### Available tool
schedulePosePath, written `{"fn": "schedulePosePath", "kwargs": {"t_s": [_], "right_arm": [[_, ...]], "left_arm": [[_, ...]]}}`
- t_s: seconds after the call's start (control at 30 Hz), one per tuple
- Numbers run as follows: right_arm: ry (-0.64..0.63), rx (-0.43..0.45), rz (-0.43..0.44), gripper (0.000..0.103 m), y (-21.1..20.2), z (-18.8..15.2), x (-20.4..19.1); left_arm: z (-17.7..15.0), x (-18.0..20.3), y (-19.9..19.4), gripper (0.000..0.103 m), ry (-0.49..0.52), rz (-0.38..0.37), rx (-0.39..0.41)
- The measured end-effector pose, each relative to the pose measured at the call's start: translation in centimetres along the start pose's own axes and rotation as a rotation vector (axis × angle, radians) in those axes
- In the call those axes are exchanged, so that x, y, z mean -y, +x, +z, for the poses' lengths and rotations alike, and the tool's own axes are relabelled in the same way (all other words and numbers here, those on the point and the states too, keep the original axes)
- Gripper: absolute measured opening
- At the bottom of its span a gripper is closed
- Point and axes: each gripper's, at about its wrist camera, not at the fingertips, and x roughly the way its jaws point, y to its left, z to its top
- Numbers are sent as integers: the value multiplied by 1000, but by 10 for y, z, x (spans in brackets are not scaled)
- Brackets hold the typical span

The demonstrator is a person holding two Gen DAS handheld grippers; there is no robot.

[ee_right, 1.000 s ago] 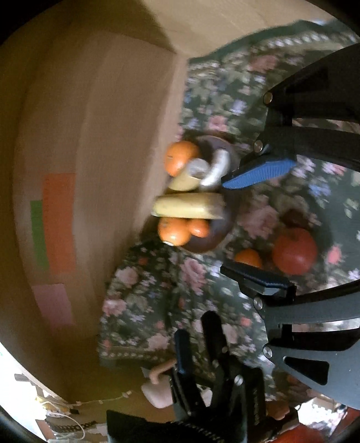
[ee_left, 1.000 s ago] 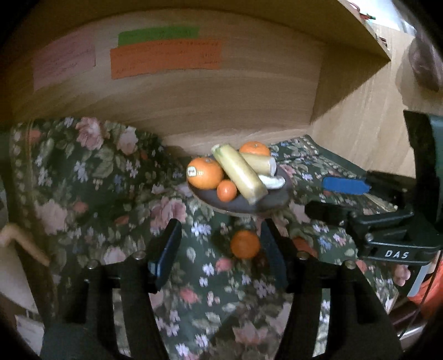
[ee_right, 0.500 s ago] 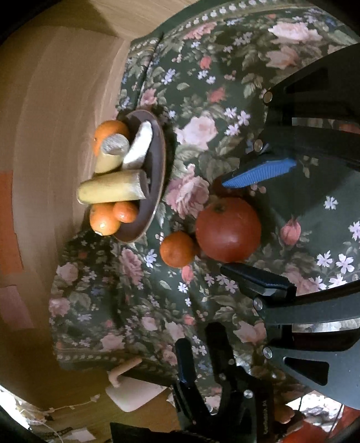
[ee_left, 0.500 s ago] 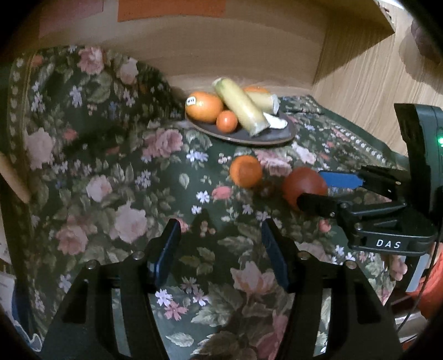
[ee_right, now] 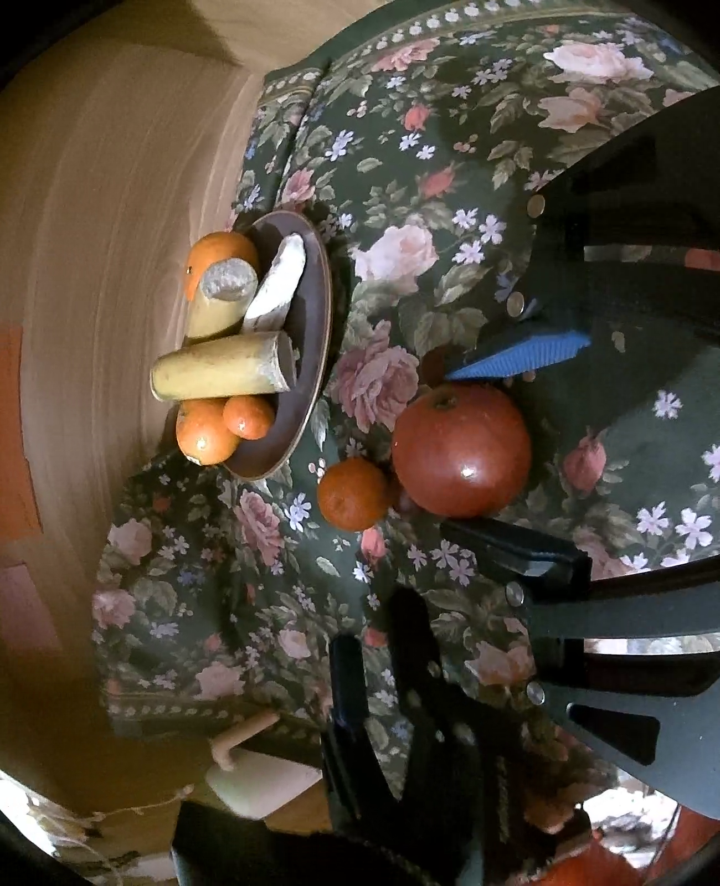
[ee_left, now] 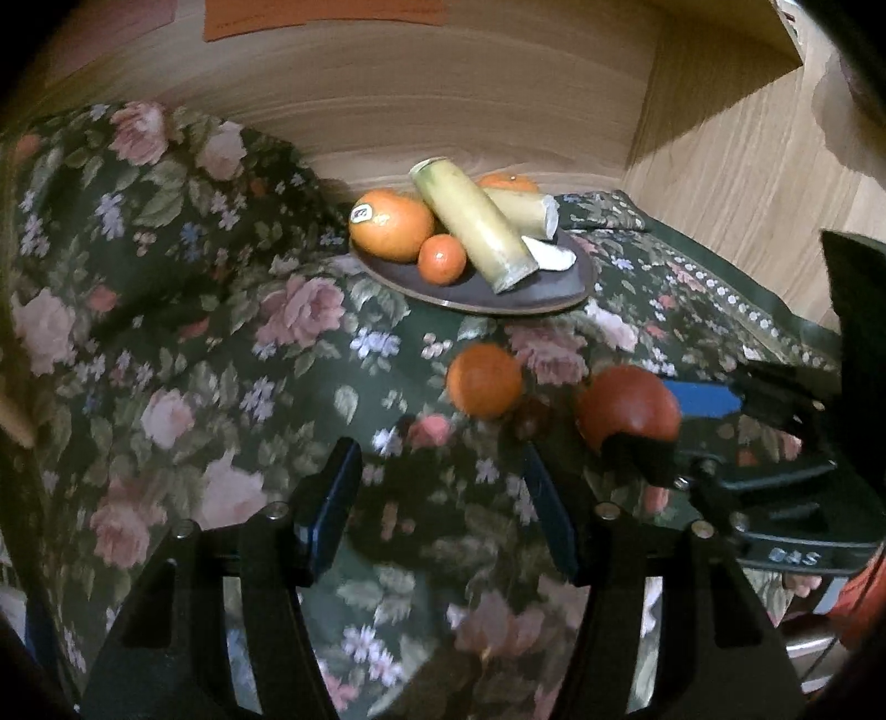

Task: Organize fruits
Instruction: 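Grasp the loose tangerine with the left tool while the right tool grasps the red tomato, then carry the tangerine and red tomato onto the dark plate and open both tools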

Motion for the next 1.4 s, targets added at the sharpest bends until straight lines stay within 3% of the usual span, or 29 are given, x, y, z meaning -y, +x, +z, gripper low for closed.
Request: {"fn": "schedulePosePath", "kwargs": {"t_s": [0.3,0.57,0.87,1.13,1.4], "right_arm": [[45,74,-76,46,-34,8,33],[82,94,-111,46,-40,17,57],[53,100,-105,46,-29,34,58],[4,83,-92,46,-7,58,53],[-21,30,-94,46,25,70,54]], "left_arm": [[22,12,28,59,1,-39,-25],[27,17,47,38,14,-30,-60],[31,18,41,37,24,-37,-39],[64,18,26,37,38,-27,44],[79,10,47,37,12,-38,26]]}}
